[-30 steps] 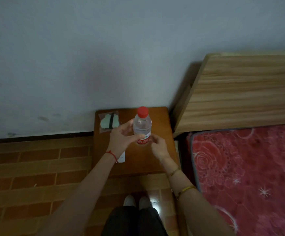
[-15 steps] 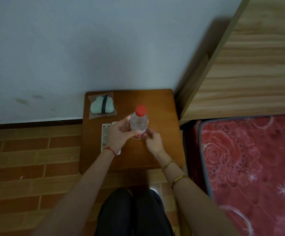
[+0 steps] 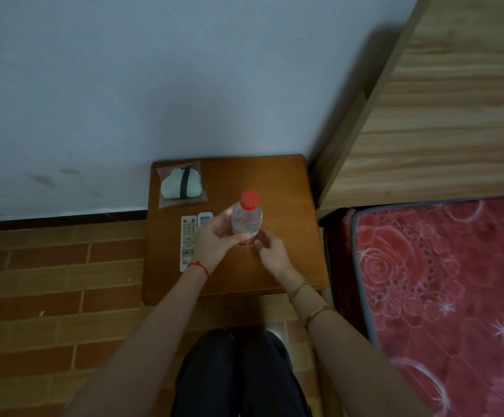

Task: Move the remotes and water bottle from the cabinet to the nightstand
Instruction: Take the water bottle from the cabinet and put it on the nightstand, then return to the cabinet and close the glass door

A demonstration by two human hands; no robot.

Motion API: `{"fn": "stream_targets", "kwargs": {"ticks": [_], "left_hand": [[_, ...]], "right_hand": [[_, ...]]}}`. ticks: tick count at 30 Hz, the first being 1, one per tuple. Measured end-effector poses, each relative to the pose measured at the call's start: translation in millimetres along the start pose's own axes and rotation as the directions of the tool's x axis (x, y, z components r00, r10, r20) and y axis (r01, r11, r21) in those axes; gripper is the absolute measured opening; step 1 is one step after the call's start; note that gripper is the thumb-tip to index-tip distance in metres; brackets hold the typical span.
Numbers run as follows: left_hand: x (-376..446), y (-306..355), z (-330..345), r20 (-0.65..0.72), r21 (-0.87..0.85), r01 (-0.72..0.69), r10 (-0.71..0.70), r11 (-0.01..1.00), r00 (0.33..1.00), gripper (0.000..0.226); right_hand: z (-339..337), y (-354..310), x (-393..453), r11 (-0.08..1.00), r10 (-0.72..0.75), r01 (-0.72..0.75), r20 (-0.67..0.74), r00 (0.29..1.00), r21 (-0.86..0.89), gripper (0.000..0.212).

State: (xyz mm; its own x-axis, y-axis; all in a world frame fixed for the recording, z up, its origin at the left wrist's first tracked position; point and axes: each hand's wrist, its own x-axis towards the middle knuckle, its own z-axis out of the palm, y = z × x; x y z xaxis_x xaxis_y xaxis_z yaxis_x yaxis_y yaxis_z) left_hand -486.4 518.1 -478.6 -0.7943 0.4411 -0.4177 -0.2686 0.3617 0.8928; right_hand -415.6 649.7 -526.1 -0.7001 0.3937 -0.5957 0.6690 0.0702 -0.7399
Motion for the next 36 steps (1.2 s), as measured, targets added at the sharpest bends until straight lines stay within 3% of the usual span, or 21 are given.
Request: {"fn": "stream_targets", "kwargs": {"ticks": [4, 9, 16, 25, 36], "left_hand": [[-3, 5, -5, 0.026, 0.202, 0.008, -0.014, 0.979, 1.0, 0.087], [-52, 75, -21, -0.008, 0.357, 0.085, -0.088, 0.93, 0.996, 0.09], [-119, 162, -59, -0.026, 0.55, 0.016, -0.002, 0.835, 1.0, 0.078], [-207, 244, -99, -0.063, 0.682, -0.099, 0.194, 0.725, 0.979, 0.072], [-298, 264, -112, -0.155, 0.7, -0.115, 0.307, 0.705, 0.939, 0.063]], "right_hand": [[-15, -10, -18, 0.993, 0.066, -0.065, 0.005, 0.998, -0.093, 0.058], [-47, -41, -57, 0.97, 0.049, -0.058, -0.045, 0.998, -0.236, 0.059], [-97, -124, -141, 0.894, -0.2, 0.147, -0.083, 0.976, -0.423, 0.061], [-120, -205, -251, 0.745, -0.499, 0.389, -0.066, 0.864, -0.542, 0.063], [-113, -218, -319, 0.726, -0.523, 0.449, 0.005, 0.852, -0.52, 0.064]]}}
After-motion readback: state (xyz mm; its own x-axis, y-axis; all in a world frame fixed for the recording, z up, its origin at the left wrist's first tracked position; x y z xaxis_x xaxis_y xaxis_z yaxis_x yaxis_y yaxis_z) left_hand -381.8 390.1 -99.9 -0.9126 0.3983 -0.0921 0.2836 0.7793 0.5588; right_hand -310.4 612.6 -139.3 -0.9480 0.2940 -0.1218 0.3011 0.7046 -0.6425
